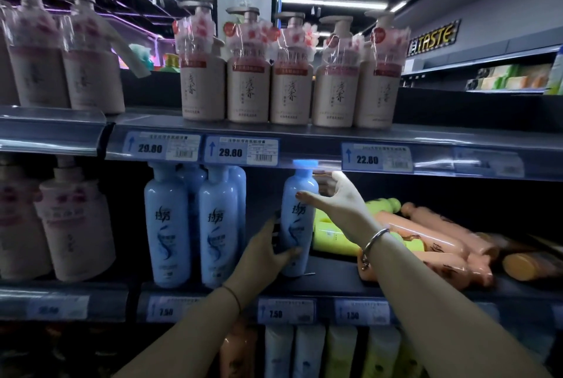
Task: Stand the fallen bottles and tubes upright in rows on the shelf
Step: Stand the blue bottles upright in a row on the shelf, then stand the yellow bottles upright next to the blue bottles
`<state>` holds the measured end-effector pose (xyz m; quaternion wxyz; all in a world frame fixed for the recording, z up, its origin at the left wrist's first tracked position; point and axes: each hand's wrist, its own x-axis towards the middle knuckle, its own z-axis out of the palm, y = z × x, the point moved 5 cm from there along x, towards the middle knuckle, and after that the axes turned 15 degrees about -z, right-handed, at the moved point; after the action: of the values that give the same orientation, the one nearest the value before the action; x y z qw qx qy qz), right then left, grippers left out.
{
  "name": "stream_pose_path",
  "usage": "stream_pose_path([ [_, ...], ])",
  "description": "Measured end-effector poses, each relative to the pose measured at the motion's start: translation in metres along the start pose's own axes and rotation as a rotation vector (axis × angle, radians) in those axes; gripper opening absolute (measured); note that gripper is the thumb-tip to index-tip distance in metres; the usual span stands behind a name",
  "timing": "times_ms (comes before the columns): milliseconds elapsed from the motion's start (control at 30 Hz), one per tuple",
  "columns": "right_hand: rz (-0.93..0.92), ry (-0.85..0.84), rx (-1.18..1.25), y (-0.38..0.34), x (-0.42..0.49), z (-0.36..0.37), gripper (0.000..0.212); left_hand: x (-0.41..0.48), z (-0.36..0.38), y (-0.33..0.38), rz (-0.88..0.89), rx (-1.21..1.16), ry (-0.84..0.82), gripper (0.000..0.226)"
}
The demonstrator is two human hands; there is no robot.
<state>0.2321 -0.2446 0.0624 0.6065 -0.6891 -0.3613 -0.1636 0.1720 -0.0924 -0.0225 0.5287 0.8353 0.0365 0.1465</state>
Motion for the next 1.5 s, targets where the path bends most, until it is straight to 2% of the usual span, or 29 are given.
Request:
stream_pose_path([
  [100, 0.008, -0.069, 0.086, 0.004, -0.001, 0.005, 0.052, 0.003, -0.001, -0.005, -0.048, -0.011, 0.073, 0.065],
  [200, -0.022, -0.055, 0.016, 0.009, -0.006, -0.006, 0.035, 0.007, -0.005, -0.006, -0.099, 0.029, 0.146, 0.074],
  [267, -0.028, -0.036, -0.042, 0.014, -0.011, -0.019, 0.02, 0.01, -0.006, -0.005, -0.12, 0.06, 0.195, 0.069],
  [367, -0.003, -0.036, -0.073, 0.02, -0.022, -0.039, 0.014, 0.012, -0.005, -0.004, -0.147, 0.09, 0.232, 0.059],
  [933, 0.046, -0.055, -0.046, 0.026, -0.051, -0.101, 0.011, 0.019, -0.006, -0.009, -0.255, 0.074, 0.328, 0.029],
  [1033, 0.05, -0.073, -0.053, 0.026, -0.053, -0.103, 0.011, 0.018, -0.006, -0.008, -0.285, 0.068, 0.321, 0.035],
  [1133, 0.054, -0.068, -0.053, 0.025, -0.055, -0.107, 0.012, 0.01, -0.006, -0.001, -0.306, 0.087, 0.33, 0.063],
  [1200, 0.054, -0.06, -0.049, 0.023, -0.058, -0.112, 0.012, -0.003, -0.005, 0.008, -0.276, 0.1, 0.342, 0.079],
  [1300, 0.047, -0.058, -0.076, 0.022, -0.064, -0.123, 0.011, -0.027, 0.002, 0.02, -0.158, 0.088, 0.36, 0.081],
  [1433, 0.034, -0.055, -0.16, 0.02, -0.079, -0.148, 0.01, -0.041, 0.021, 0.038, 0.135, 0.166, 0.405, 0.061],
  [1500, 0.041, -0.018, -0.174, 0.016, -0.089, -0.162, 0.015, -0.036, 0.039, 0.049, 0.214, 0.216, 0.317, 0.045],
])
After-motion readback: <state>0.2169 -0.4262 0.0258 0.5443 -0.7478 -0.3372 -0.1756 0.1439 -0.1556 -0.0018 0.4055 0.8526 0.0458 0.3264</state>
